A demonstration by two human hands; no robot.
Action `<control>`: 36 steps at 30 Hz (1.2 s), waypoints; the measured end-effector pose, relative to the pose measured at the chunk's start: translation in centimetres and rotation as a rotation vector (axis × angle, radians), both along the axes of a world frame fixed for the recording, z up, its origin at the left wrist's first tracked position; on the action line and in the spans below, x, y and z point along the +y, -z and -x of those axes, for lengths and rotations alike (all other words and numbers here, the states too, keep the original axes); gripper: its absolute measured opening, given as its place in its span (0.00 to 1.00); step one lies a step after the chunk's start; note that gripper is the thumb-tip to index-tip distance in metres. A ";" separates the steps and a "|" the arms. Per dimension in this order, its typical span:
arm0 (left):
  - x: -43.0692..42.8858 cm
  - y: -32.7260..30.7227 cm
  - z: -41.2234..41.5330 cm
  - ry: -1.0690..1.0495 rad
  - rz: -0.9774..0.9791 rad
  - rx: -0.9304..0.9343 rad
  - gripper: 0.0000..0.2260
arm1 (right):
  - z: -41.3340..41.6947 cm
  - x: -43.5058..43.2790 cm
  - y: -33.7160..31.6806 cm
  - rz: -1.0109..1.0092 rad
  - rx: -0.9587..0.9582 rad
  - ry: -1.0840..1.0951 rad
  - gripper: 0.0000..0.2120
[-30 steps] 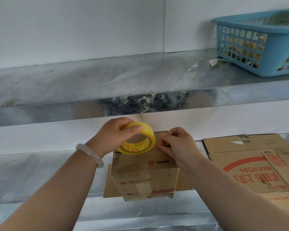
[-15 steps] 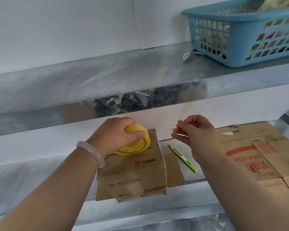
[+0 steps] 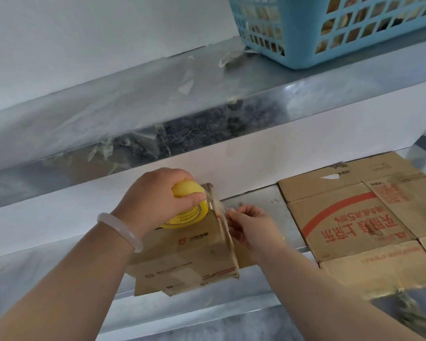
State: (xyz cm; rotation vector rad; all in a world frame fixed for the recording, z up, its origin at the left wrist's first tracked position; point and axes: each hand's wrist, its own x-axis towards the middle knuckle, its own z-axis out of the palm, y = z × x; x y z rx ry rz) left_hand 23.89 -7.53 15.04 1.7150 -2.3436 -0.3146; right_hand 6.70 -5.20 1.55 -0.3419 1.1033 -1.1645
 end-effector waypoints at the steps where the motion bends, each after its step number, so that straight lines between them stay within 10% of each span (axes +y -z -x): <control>1: 0.1 0.1 0.0 -0.007 -0.001 -0.004 0.14 | -0.2 0.1 0.3 -0.002 0.013 -0.004 0.10; 13: 0.3 0.2 0.8 -0.016 0.016 -0.055 0.17 | -1.8 0.0 2.0 0.054 0.279 0.045 0.12; 18: 0.3 0.0 0.7 -0.016 0.022 -0.061 0.17 | -1.5 0.0 3.3 -0.167 0.091 -0.067 0.27; 26: 0.1 0.1 0.6 -0.013 0.009 -0.065 0.17 | -0.9 -0.1 4.5 -0.201 0.140 -0.141 0.21; 31: 0.0 0.2 0.5 0.008 0.026 -0.064 0.18 | -1.4 1.9 0.8 0.294 0.351 -0.071 0.22; 36: 0.0 0.1 0.4 0.020 0.035 -0.076 0.16 | -2.6 2.9 0.5 0.716 0.608 -0.461 0.41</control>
